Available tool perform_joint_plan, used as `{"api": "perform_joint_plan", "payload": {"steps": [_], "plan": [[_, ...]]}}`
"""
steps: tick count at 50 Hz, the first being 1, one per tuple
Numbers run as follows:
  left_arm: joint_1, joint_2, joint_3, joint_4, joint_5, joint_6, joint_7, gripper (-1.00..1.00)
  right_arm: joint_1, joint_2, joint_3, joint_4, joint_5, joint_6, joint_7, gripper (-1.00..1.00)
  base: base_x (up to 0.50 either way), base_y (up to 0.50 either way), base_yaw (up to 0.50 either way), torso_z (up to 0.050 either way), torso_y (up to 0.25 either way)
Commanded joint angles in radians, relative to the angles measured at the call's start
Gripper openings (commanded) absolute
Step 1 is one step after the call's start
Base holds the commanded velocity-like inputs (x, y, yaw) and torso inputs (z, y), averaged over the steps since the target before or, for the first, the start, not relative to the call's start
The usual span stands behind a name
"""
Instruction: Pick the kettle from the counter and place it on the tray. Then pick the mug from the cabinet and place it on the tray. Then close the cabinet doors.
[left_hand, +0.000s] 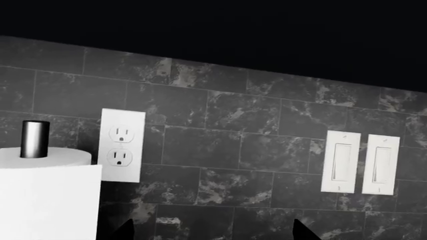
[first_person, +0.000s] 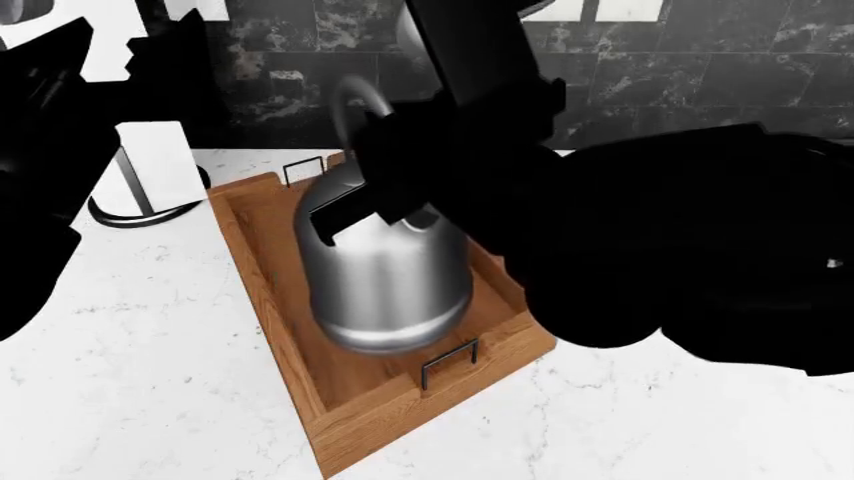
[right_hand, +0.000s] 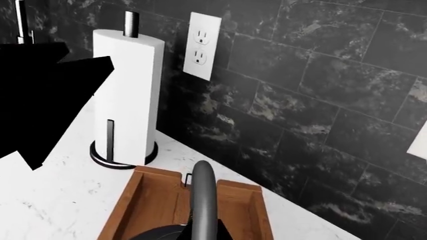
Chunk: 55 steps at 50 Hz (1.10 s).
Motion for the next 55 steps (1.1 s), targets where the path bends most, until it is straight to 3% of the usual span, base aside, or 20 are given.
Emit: {"api": "perform_joint_plan", "payload": {"steps": [1, 26, 27, 46, 55], "plan": [[0.009, -0.002, -0.002, -0.001, 0.000, 0.008, 0.000, 1.00, -0.006, 0.005, 0.038, 0.019, -0.079, -0.006, -0.004, -1.00, 0.00, 0.00, 0.00, 0.000, 0.000], [0.024, -0.005, 0.001, -0.012, 0.011, 0.027, 0.010, 1.00, -0.045, 0.011, 0.035, 0.036, -0.091, -0.018, -0.032, -1.00, 0.00, 0.00, 0.00, 0.001, 0.002], [0.025, -0.005, 0.001, -0.013, 0.012, 0.028, 0.010, 1.00, -0.047, 0.010, 0.035, 0.038, -0.089, -0.018, -0.037, 1.00, 0.00, 0.00, 0.00, 0.000, 0.000], [0.025, -0.009, -0.001, -0.014, 0.005, 0.030, 0.005, 1.00, -0.042, 0.014, 0.039, 0.038, -0.080, -0.005, -0.043, 1.00, 0.00, 0.00, 0.00, 0.000, 0.000], [0.011, -0.011, -0.005, -0.011, -0.010, 0.022, -0.006, 1.00, 0.056, 0.072, 0.113, -0.036, -0.036, -0.005, 0.018, 1.00, 0.00, 0.00, 0.00, 0.000, 0.000]]}}
